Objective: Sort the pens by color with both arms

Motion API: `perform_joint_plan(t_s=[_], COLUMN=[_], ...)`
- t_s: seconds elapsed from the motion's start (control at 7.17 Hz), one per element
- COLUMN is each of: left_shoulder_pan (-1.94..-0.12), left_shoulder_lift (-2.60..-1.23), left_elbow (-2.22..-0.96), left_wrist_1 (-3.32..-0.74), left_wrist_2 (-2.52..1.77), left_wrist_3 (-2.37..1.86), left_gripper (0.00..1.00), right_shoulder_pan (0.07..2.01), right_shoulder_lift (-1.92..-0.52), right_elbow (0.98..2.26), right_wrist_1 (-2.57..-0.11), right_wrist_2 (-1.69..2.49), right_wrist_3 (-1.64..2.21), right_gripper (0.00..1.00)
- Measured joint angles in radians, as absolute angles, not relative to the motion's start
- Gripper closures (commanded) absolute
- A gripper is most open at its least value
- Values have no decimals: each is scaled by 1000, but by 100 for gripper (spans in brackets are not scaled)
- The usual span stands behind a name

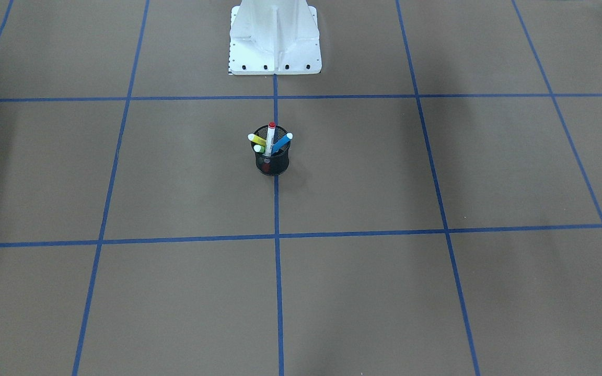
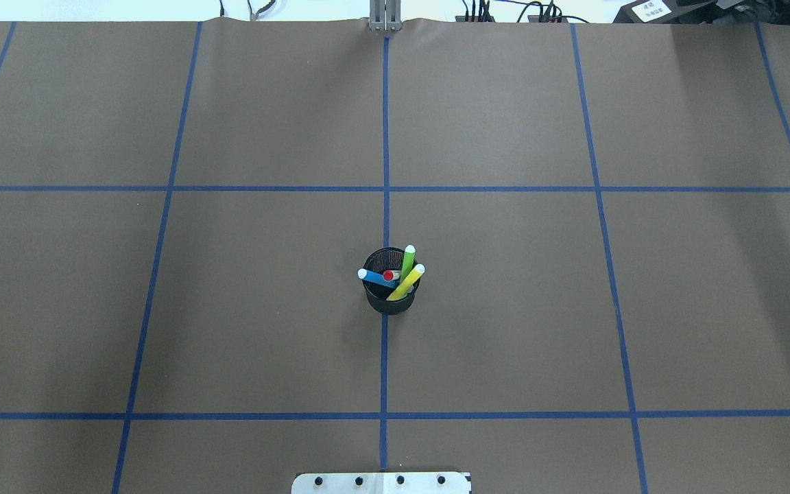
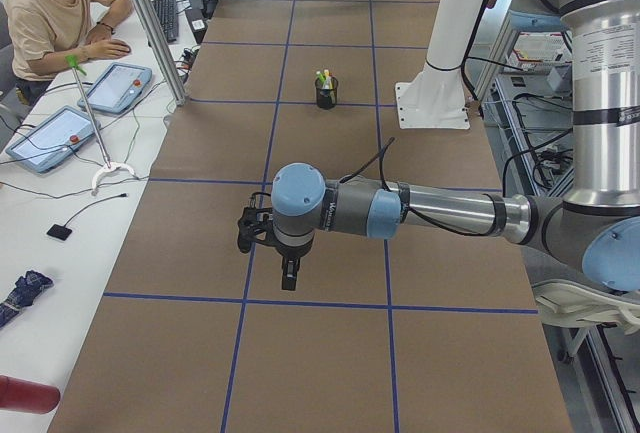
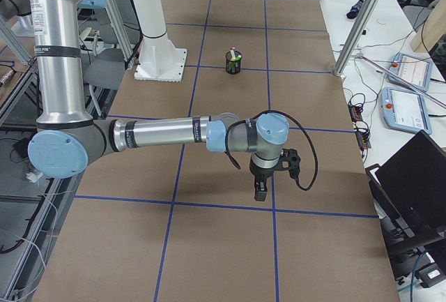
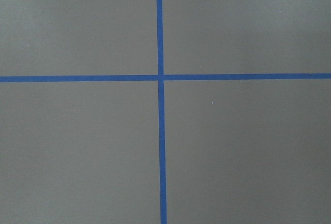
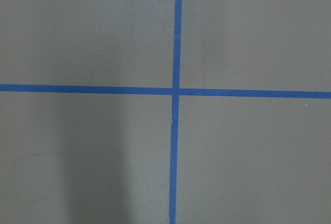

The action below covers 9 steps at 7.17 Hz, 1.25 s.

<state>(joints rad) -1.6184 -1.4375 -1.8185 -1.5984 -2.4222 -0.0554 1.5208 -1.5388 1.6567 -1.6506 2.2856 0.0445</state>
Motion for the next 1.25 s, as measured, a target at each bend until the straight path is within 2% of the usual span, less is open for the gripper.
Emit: perform_joint_plan(t_s=[0.42, 0.84, 1.25], left_shoulder_pan=[-1618, -1618, -1618], left_shoulder_lift=[-1446, -1465, -1473], left_elbow=[-1830, -1862, -1874], left_wrist_1=[-1597, -1598, -1637], left_wrist_2=[-2422, -2424, -2425], left_wrist_3=[-54, -57, -52], left_gripper=[1, 1, 0], right_shoulder_pan=[1514, 1489, 1422], right_shoulder_lift=[-1523, -1504, -1499], right_elbow=[1669, 1760, 1785], right_wrist_1=[-1648, -1646, -1520], right_wrist_2=[2284, 2283, 2287], right_wrist_3=[61, 171, 188], right_gripper=[0, 0, 1])
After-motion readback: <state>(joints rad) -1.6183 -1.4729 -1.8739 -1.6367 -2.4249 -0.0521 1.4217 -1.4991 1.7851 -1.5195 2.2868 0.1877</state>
